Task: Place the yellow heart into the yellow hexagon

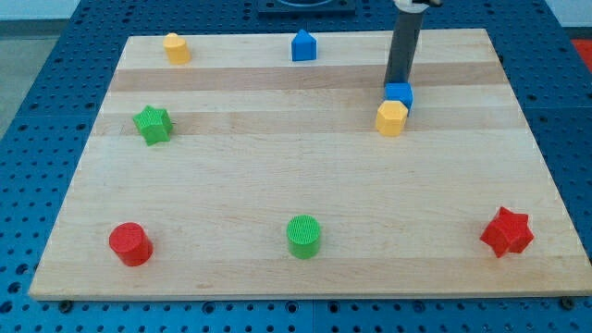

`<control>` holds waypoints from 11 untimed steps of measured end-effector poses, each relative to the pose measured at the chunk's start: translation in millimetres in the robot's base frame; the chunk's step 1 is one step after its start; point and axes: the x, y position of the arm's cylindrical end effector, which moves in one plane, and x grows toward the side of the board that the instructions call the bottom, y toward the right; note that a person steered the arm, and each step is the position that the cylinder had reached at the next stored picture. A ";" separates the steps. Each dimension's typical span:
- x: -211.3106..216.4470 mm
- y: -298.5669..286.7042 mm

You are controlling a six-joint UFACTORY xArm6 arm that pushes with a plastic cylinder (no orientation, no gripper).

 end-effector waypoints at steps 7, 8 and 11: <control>-8.1 -184.1; -8.3 -244.3; -31.5 -401.5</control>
